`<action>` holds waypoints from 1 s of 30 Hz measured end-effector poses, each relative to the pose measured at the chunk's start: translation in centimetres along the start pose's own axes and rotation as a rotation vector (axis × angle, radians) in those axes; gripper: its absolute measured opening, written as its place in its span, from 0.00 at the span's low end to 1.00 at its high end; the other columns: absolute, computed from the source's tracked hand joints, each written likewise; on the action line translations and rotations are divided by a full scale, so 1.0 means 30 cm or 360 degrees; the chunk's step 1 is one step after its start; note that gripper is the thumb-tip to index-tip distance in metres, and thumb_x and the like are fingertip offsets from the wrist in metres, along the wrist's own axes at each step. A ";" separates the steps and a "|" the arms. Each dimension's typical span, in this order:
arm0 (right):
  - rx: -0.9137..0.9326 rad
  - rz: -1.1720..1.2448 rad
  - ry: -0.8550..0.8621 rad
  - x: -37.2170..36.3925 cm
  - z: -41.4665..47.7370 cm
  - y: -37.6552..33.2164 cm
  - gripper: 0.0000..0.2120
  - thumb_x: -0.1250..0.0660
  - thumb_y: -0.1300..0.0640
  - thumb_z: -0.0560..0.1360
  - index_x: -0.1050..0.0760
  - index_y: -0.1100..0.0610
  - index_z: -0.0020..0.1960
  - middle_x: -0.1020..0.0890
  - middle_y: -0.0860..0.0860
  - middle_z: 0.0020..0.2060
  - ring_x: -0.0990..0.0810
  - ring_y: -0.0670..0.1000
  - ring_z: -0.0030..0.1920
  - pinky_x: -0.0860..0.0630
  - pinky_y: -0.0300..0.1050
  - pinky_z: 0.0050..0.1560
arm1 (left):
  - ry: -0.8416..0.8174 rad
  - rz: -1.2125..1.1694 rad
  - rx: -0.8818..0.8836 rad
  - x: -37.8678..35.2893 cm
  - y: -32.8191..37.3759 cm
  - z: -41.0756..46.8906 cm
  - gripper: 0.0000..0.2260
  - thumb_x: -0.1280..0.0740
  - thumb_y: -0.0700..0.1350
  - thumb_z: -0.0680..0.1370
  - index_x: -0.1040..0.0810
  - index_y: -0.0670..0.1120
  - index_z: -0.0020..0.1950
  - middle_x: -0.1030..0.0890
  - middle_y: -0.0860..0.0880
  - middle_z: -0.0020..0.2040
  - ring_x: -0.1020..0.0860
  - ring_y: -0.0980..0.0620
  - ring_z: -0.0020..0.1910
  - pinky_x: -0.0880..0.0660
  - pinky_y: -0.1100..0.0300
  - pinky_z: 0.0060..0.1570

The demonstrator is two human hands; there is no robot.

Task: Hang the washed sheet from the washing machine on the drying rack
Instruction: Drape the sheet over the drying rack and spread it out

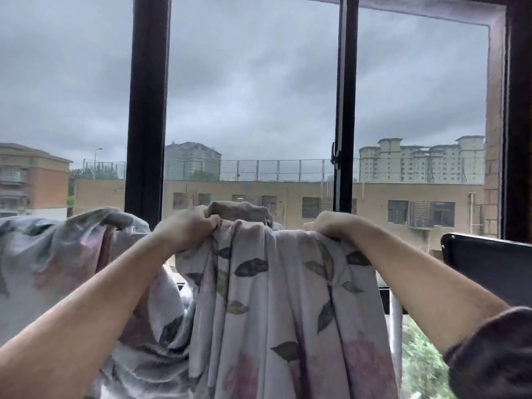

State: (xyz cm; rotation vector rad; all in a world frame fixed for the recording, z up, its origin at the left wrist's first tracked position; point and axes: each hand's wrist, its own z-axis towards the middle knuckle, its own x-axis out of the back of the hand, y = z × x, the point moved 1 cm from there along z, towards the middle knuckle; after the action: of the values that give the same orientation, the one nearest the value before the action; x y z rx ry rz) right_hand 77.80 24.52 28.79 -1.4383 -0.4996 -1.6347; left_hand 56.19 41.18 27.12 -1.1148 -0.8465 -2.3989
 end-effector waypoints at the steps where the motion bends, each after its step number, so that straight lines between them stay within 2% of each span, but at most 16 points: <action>1: 0.0070 -0.0110 0.0050 0.001 0.001 -0.009 0.17 0.45 0.53 0.81 0.24 0.63 0.59 0.22 0.55 0.52 0.23 0.52 0.54 0.27 0.42 0.50 | 0.0015 0.0020 0.0025 -0.009 -0.016 -0.003 0.19 0.44 0.57 0.76 0.27 0.49 0.61 0.21 0.43 0.58 0.24 0.43 0.55 0.28 0.52 0.56; 5: 0.0394 0.0513 0.0545 0.003 -0.001 -0.119 0.16 0.45 0.53 0.80 0.22 0.61 0.52 0.18 0.55 0.49 0.22 0.54 0.49 0.26 0.46 0.51 | 0.0298 -0.0019 -0.0013 0.015 -0.017 -0.055 0.23 0.50 0.61 0.78 0.29 0.46 0.60 0.22 0.40 0.56 0.24 0.40 0.52 0.27 0.48 0.52; 7: 0.0653 0.0641 0.0558 -0.016 -0.029 -0.232 0.14 0.44 0.52 0.81 0.23 0.58 0.49 0.18 0.53 0.44 0.22 0.53 0.44 0.26 0.46 0.46 | 0.0730 0.0125 -0.0219 0.032 -0.030 -0.102 0.22 0.51 0.56 0.80 0.26 0.41 0.58 0.21 0.38 0.51 0.22 0.38 0.44 0.26 0.48 0.46; 9: 0.0907 0.0647 0.0475 -0.049 -0.069 -0.357 0.12 0.44 0.49 0.80 0.25 0.53 0.52 0.20 0.50 0.43 0.23 0.50 0.42 0.28 0.44 0.42 | 0.0966 0.0182 -0.0221 0.062 -0.085 -0.159 0.19 0.49 0.53 0.79 0.24 0.41 0.52 0.20 0.39 0.47 0.26 0.43 0.39 0.30 0.54 0.45; 10: 0.0981 0.0568 0.0446 -0.065 -0.079 -0.407 0.13 0.44 0.47 0.80 0.26 0.52 0.55 0.20 0.50 0.47 0.23 0.49 0.46 0.28 0.44 0.44 | 0.0973 0.0153 -0.0113 0.074 -0.123 -0.186 0.17 0.46 0.53 0.78 0.25 0.43 0.52 0.21 0.41 0.49 0.27 0.46 0.43 0.33 0.54 0.48; 12: 0.1074 0.0296 0.0397 -0.101 -0.105 -0.505 0.18 0.43 0.42 0.78 0.28 0.50 0.62 0.24 0.50 0.55 0.26 0.49 0.52 0.28 0.47 0.52 | 0.0901 0.0347 0.0083 0.099 -0.229 -0.226 0.15 0.38 0.55 0.75 0.27 0.47 0.56 0.25 0.45 0.57 0.29 0.45 0.56 0.40 0.46 0.65; 14: 0.1094 0.0008 0.0388 -0.123 -0.123 -0.580 0.23 0.41 0.38 0.76 0.31 0.49 0.66 0.27 0.51 0.61 0.28 0.51 0.59 0.31 0.51 0.59 | 0.0702 0.0602 0.0286 0.124 -0.319 -0.274 0.26 0.35 0.61 0.71 0.34 0.52 0.64 0.32 0.46 0.65 0.36 0.43 0.68 0.49 0.35 0.69; 16: 0.1090 -0.0195 0.0389 -0.144 -0.125 -0.656 0.26 0.42 0.35 0.74 0.33 0.47 0.68 0.27 0.51 0.65 0.31 0.53 0.65 0.35 0.56 0.63 | 0.0385 0.0688 0.0563 0.155 -0.399 -0.328 0.42 0.36 0.67 0.69 0.55 0.55 0.75 0.46 0.45 0.74 0.49 0.40 0.74 0.49 0.34 0.70; 18: 0.1086 -0.0255 0.0337 -0.166 -0.114 -0.744 0.28 0.41 0.33 0.73 0.34 0.47 0.68 0.25 0.51 0.63 0.29 0.53 0.64 0.38 0.58 0.67 | 0.0216 0.0615 0.0710 0.183 -0.477 -0.370 0.49 0.36 0.66 0.69 0.70 0.54 0.73 0.57 0.44 0.76 0.53 0.38 0.75 0.45 0.38 0.70; 19: 0.1116 -0.0259 0.0284 -0.180 -0.110 -0.785 0.29 0.40 0.33 0.72 0.34 0.46 0.68 0.23 0.51 0.61 0.27 0.53 0.63 0.37 0.57 0.67 | 0.0180 0.0570 0.0766 0.197 -0.497 -0.386 0.50 0.34 0.63 0.70 0.69 0.53 0.74 0.55 0.43 0.76 0.48 0.36 0.74 0.40 0.40 0.69; 21: 0.1197 -0.0190 0.0162 -0.220 -0.099 -0.875 0.31 0.36 0.37 0.72 0.38 0.47 0.70 0.22 0.52 0.60 0.25 0.54 0.60 0.30 0.53 0.62 | 0.0232 0.0545 0.0771 0.230 -0.559 -0.396 0.41 0.32 0.54 0.72 0.57 0.50 0.74 0.40 0.38 0.69 0.33 0.35 0.66 0.30 0.46 0.59; 23: 0.1241 0.0050 0.0075 -0.245 -0.091 -0.945 0.34 0.31 0.40 0.70 0.39 0.49 0.71 0.23 0.54 0.60 0.25 0.54 0.59 0.27 0.50 0.58 | 0.0383 0.0429 0.0563 0.270 -0.609 -0.386 0.26 0.35 0.44 0.72 0.41 0.48 0.67 0.26 0.40 0.55 0.23 0.37 0.54 0.25 0.49 0.49; 24: 0.1237 0.0124 0.0057 -0.261 -0.085 -0.977 0.34 0.29 0.41 0.69 0.37 0.51 0.69 0.23 0.53 0.58 0.24 0.54 0.57 0.26 0.48 0.56 | 0.0493 0.0312 0.0410 0.296 -0.637 -0.374 0.20 0.36 0.40 0.71 0.35 0.47 0.62 0.23 0.41 0.49 0.22 0.38 0.50 0.24 0.49 0.46; 26: 0.1236 0.0064 0.0282 -0.293 -0.066 -1.051 0.28 0.26 0.43 0.67 0.31 0.52 0.62 0.21 0.51 0.52 0.22 0.53 0.50 0.25 0.46 0.48 | 0.0710 0.0146 0.0151 0.370 -0.675 -0.344 0.14 0.37 0.37 0.70 0.30 0.45 0.55 0.22 0.40 0.44 0.22 0.37 0.47 0.26 0.52 0.41; 28: 0.1209 -0.0077 0.0693 -0.319 -0.052 -1.103 0.16 0.27 0.44 0.69 0.27 0.48 0.52 0.21 0.48 0.44 0.22 0.51 0.42 0.28 0.41 0.36 | 0.0921 0.0041 -0.0015 0.441 -0.690 -0.300 0.13 0.38 0.36 0.73 0.27 0.44 0.56 0.19 0.38 0.47 0.21 0.37 0.47 0.27 0.52 0.41; 30: 0.1078 0.0203 0.0773 -0.310 -0.053 -1.133 0.10 0.31 0.48 0.73 0.25 0.54 0.47 0.23 0.49 0.36 0.25 0.51 0.36 0.33 0.36 0.29 | 0.0961 -0.0030 -0.0038 0.481 -0.703 -0.261 0.13 0.37 0.39 0.75 0.28 0.46 0.59 0.18 0.39 0.49 0.20 0.38 0.47 0.26 0.52 0.43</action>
State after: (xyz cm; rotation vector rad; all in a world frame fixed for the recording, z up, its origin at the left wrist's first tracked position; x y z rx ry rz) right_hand 48.85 44.69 27.92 -0.5418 -0.5850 -1.4451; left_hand 31.32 50.95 26.65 -0.3369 -0.6159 -2.5421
